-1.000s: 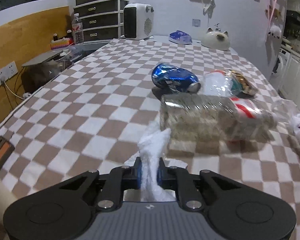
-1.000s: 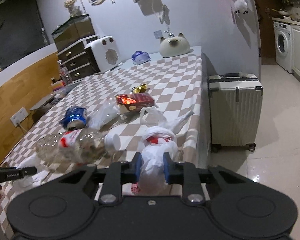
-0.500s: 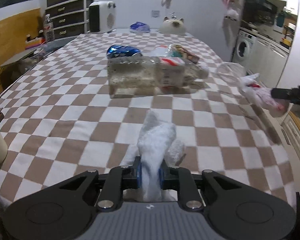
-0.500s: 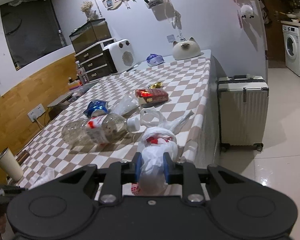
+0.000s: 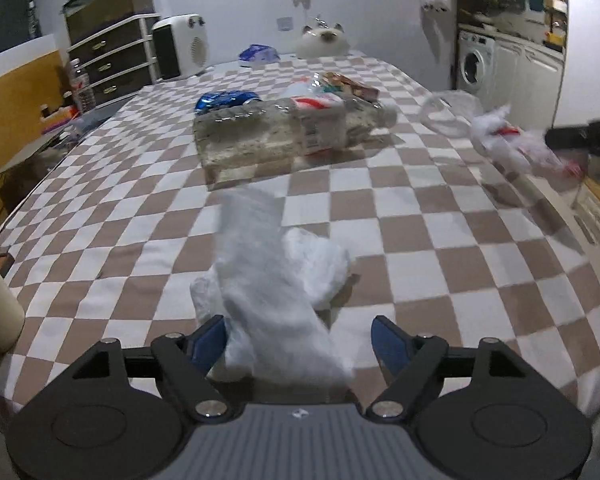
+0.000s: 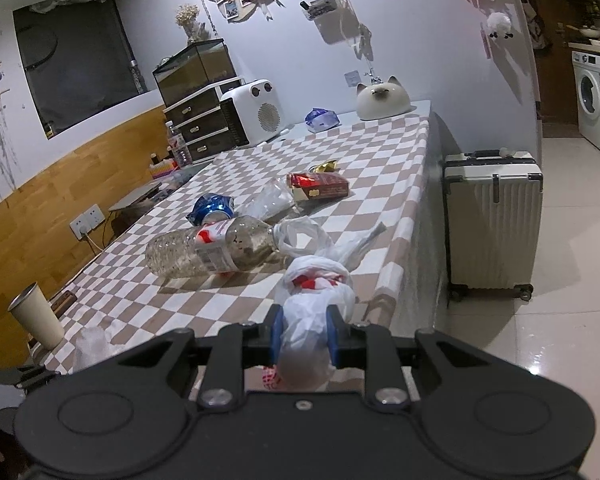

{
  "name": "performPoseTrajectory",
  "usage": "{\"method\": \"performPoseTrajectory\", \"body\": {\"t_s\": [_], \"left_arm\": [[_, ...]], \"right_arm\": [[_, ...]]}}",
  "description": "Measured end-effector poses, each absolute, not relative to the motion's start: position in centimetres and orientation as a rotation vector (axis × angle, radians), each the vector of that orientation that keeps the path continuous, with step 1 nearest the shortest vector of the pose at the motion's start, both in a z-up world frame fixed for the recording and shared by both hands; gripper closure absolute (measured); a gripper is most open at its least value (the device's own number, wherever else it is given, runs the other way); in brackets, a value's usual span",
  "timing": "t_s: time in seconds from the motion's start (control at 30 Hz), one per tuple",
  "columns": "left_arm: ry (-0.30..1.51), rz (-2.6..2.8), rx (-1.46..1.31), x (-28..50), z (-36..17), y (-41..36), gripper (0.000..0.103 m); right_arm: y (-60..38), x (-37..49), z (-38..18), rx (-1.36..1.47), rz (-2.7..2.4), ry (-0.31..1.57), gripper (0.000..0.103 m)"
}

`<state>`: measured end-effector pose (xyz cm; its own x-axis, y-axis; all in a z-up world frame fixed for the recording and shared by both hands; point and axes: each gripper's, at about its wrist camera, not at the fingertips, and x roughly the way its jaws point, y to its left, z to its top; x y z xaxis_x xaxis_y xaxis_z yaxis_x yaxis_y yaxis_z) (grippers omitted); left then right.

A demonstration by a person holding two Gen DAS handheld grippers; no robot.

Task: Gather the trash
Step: 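Carry the tissue and plastic bag with both tools over the yellow bin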

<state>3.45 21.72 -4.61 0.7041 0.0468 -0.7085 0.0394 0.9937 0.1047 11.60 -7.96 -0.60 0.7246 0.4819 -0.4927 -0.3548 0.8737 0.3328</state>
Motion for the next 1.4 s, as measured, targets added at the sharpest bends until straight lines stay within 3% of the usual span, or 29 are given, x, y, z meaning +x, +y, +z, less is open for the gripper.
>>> {"method": "performPoseTrajectory", "body": {"t_s": [0.2, 0.4, 0.53, 0.63, 1.4], "left_arm": [[0.783, 0.02, 0.099, 3.8, -4.5, 22.6, 0.032], [0.773, 0.071, 0.073, 4.0, -4.4, 24.0, 0.055], [0.75, 0.131, 0.062, 3.8, -4.4, 24.2, 0.081], [0.732, 0.15, 0.026, 3.5, -4.2, 24.4, 0.087], [0.564, 0.073, -0.049, 2.1, 1.0, 15.3, 0.089]], "right_arm": [[-8.0, 11.3, -0.9, 0.214, 0.467, 0.611, 0.079], [-8.1, 10.9, -1.0, 0.203, 0.467, 0.61, 0.079], [-8.0, 10.5, -1.0, 0.187, 0.477, 0.609, 0.08], [-8.0, 10.1, -1.0, 0.176, 0.485, 0.61, 0.08], [-10.8, 5.1, 1.5, 0.121, 0.438, 0.489, 0.081]]}}
